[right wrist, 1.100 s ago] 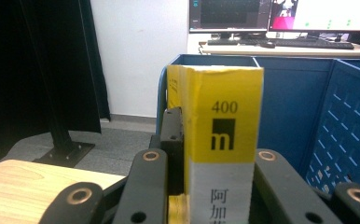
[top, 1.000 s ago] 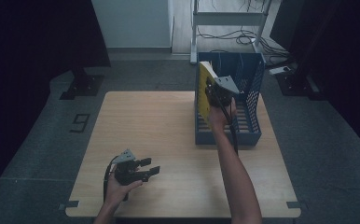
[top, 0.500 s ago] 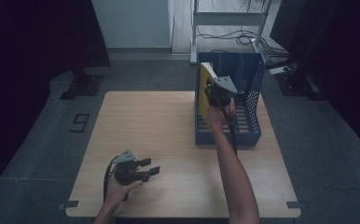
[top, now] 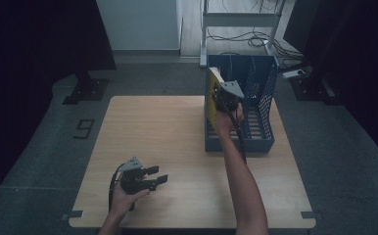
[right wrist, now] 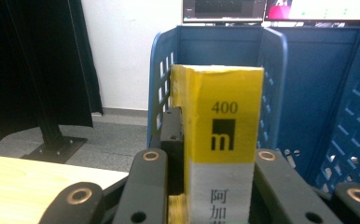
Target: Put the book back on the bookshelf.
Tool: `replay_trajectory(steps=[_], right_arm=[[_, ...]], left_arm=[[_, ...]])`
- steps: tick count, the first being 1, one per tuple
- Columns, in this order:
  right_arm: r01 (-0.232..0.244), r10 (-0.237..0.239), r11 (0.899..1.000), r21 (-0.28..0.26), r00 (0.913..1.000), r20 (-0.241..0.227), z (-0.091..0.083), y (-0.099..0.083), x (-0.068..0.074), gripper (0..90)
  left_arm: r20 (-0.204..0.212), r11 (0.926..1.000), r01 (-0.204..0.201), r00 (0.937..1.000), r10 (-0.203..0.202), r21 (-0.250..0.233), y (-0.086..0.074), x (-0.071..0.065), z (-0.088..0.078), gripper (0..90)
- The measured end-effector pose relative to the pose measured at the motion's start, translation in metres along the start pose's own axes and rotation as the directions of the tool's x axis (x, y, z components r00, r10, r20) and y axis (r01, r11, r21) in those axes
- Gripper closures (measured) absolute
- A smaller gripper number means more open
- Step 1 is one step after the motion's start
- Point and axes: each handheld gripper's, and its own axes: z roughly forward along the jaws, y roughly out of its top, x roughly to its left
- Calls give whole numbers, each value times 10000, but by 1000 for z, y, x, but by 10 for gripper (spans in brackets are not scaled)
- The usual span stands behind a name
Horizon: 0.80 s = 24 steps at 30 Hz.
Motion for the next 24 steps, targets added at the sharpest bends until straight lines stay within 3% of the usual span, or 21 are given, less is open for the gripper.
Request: replay_trajectory(steps=[17,24], right_arm=[[63,-67,9998,197,9997,216,10,-18,6,749],[279,-281,9995,172,9995,160,-1,-25,8,744]], left_arm=[[56,9999,-122,9999,122,26,-1,-2,2,384],[50,9998,-172,9998,172,89,-1,-3,3,384]])
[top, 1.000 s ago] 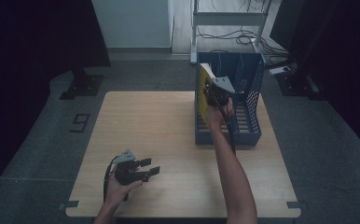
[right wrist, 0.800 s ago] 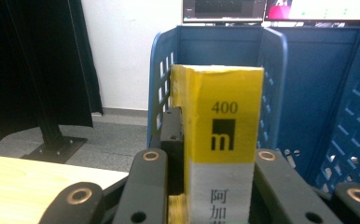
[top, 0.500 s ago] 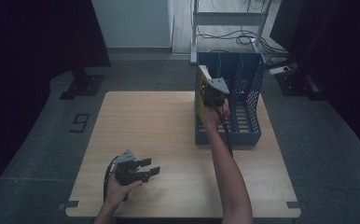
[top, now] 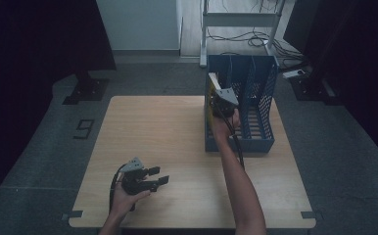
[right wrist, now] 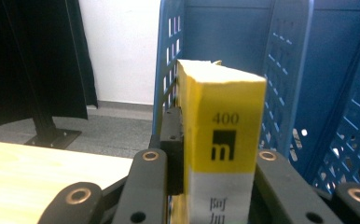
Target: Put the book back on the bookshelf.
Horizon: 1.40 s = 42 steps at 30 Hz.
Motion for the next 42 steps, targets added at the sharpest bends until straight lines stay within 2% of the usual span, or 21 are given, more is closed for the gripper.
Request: replay_trajectory(steps=[9,17,24,27,37,42], right_arm=[[236,-229,9993,276,9994,-242,-15,-6,-1,736],[208,-184,9988,437,9984,-544,-22,-10,-4,719],[119,-40,9961,876,9959,-898,-24,-10,-4,679],[144,-68,9966,816,9957,-923,-26,-12,-1,680],[160,-61,9955,931,9944,-1053,-24,-6,0,630],[282,-153,9922,1216,9943,-1058,-19,1,2,613]], left_arm=[[-21,10000,-38,10000,38,35,0,-2,1,384],[34,9997,-127,9999,126,200,-1,-5,6,384],[26,9997,-116,9999,115,228,-1,-5,6,383],[45,9995,-160,9999,159,287,-1,-6,7,382],[47,9994,-148,9999,147,315,-1,-5,7,375],[70,9995,-133,9999,131,274,-1,-5,7,375]])
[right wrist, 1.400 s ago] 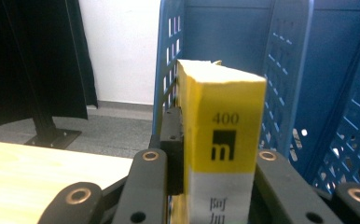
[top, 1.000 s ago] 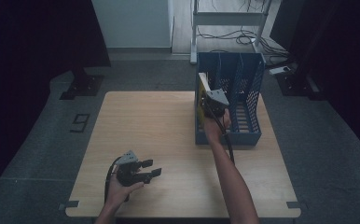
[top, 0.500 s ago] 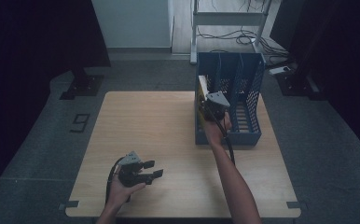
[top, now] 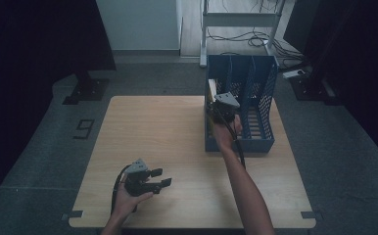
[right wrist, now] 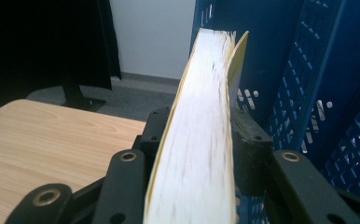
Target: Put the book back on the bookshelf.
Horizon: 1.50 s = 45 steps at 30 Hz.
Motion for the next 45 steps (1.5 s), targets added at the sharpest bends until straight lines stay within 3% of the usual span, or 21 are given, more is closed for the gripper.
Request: replay_trajectory(steps=[5,15,22,28,33,45], right_arm=[[81,-86,9997,237,9998,193,3,3,-2,685],[-53,48,9992,403,9999,143,2,3,-5,729],[1,-9,9989,465,9998,175,1,4,-6,742],[-369,367,9980,508,9993,53,1,5,-13,745],[-407,400,9978,517,9991,146,0,7,-17,747],[-154,148,9996,249,9996,241,-2,15,-15,747]], left_arm=[[4,10000,-2,10000,2,-8,0,0,0,375],[-23,10000,58,10000,-58,-57,0,1,-1,375],[-17,10000,35,10000,-35,-17,0,0,0,375],[-27,10000,70,10000,-70,23,-1,2,0,375],[-41,10000,61,10000,-61,66,-1,3,0,375],[-44,10000,72,10000,-72,18,-1,3,-1,375]])
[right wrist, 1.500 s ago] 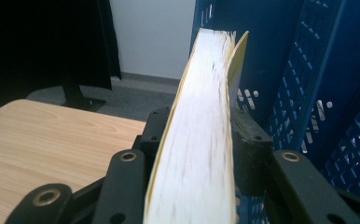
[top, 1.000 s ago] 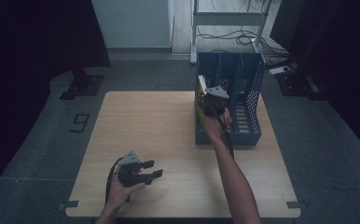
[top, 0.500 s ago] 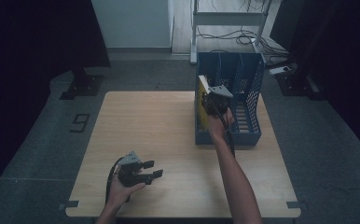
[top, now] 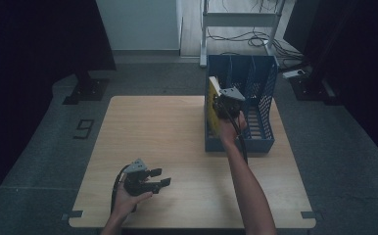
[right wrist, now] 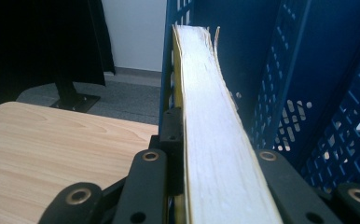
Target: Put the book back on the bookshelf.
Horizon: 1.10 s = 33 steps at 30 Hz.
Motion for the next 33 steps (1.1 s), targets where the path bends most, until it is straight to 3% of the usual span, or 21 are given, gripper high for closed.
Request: replay_trajectory(steps=[8,33], right_arm=[[15,-14,9999,-106,9999,123,5,3,1,747],[-164,178,9995,-253,9983,548,42,1,4,747]], left_arm=[[-10,10000,24,10000,-24,-18,0,1,-1,375],[-45,9993,382,9993,-382,-42,-4,12,-4,375]])
